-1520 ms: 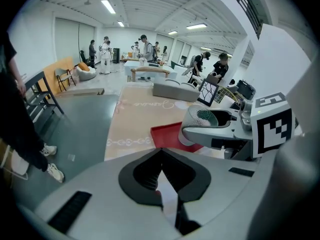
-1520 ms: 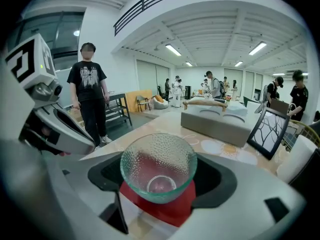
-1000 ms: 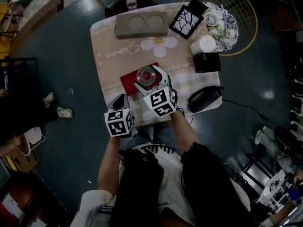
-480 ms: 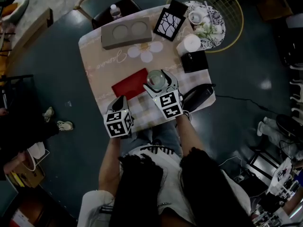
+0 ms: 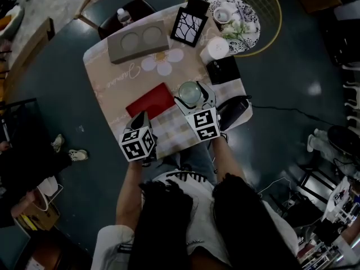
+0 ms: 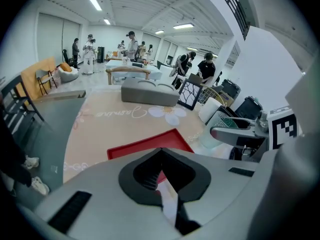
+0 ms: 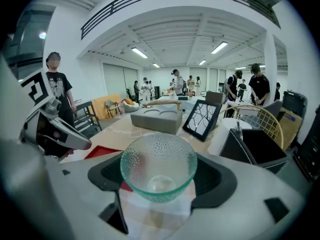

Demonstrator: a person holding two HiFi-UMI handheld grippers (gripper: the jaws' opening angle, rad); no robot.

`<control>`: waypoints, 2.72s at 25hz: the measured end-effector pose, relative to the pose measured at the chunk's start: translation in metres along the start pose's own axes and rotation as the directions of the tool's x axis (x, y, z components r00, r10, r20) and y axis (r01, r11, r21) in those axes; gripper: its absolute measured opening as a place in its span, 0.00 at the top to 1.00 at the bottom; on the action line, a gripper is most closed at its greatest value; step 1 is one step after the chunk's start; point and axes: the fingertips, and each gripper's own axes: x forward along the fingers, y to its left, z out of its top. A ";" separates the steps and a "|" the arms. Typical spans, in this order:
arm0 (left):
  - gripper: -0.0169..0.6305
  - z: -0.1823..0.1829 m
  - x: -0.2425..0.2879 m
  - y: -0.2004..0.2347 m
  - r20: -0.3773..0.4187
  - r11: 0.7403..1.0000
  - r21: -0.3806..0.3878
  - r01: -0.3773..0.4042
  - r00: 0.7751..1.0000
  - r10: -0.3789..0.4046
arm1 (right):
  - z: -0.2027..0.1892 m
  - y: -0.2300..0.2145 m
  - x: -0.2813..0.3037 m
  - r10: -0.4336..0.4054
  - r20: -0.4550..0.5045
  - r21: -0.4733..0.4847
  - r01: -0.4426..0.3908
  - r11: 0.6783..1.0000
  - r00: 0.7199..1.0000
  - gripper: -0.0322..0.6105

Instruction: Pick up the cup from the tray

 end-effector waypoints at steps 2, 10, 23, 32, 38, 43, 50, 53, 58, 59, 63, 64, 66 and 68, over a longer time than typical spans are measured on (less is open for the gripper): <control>0.96 0.004 0.002 0.000 0.002 1.000 0.009 -0.006 1.000 0.006 | -0.002 -0.004 0.000 -0.007 0.006 -0.001 0.007 1.000 1.000 0.33; 0.96 0.003 0.003 0.002 -0.006 1.000 -0.003 -0.029 1.000 0.029 | -0.020 -0.019 0.004 -0.042 0.005 0.017 0.042 0.999 0.999 0.33; 0.97 -0.002 0.005 0.008 -0.035 0.999 -0.010 -0.034 0.999 0.033 | -0.020 -0.016 0.004 -0.061 0.047 0.095 0.056 0.994 0.997 0.33; 0.96 -0.004 -0.002 -0.001 -0.037 0.999 -0.002 0.040 0.999 -0.041 | 0.027 -0.031 -0.032 -0.121 0.162 0.163 0.094 0.982 0.979 0.33; 0.96 0.001 -0.006 -0.002 -0.015 0.999 -0.003 0.044 0.999 -0.044 | 0.027 -0.035 -0.039 -0.114 0.124 0.157 0.094 0.983 0.986 0.33; 0.96 0.010 -0.012 0.000 0.028 0.997 -0.049 0.052 0.998 -0.051 | 0.040 -0.033 -0.051 -0.130 0.133 0.137 0.112 0.984 0.983 0.58; 0.97 0.015 -0.023 -0.003 0.065 0.998 -0.035 0.053 0.997 -0.051 | 0.057 -0.014 -0.060 -0.113 0.150 0.071 0.103 0.992 0.982 0.70; 0.97 0.016 -0.030 -0.004 0.086 0.998 -0.034 0.050 0.995 -0.047 | 0.063 -0.009 -0.066 -0.148 0.156 0.073 0.138 0.988 0.977 0.91; 0.97 0.023 -0.040 -0.002 0.132 0.999 -0.024 0.032 0.991 -0.028 | 0.067 0.006 -0.070 -0.123 0.151 0.040 0.118 0.992 0.981 0.94; 0.97 0.025 -0.042 -0.001 0.139 1.000 0.004 0.009 0.990 -0.010 | 0.067 0.009 -0.070 -0.112 0.146 0.024 0.110 0.994 0.983 0.94; 0.96 0.031 -0.053 -0.002 0.167 0.998 0.057 -0.018 0.986 0.008 | 0.068 0.015 -0.074 -0.084 0.141 0.029 0.081 0.996 0.986 0.94; 0.97 0.032 -0.055 -0.003 0.178 0.999 0.038 -0.006 0.984 -0.001 | 0.069 0.016 -0.075 -0.083 0.139 0.034 0.079 0.996 0.987 0.94; 0.96 0.034 -0.059 -0.004 0.196 1.000 -0.007 0.015 0.980 -0.013 | 0.068 0.019 -0.077 -0.089 0.125 0.022 0.087 0.996 0.988 0.94; 0.97 0.034 -0.062 -0.004 0.208 0.999 -0.026 0.019 0.978 -0.013 | 0.066 0.020 -0.078 -0.100 0.115 0.009 0.100 0.995 0.988 0.94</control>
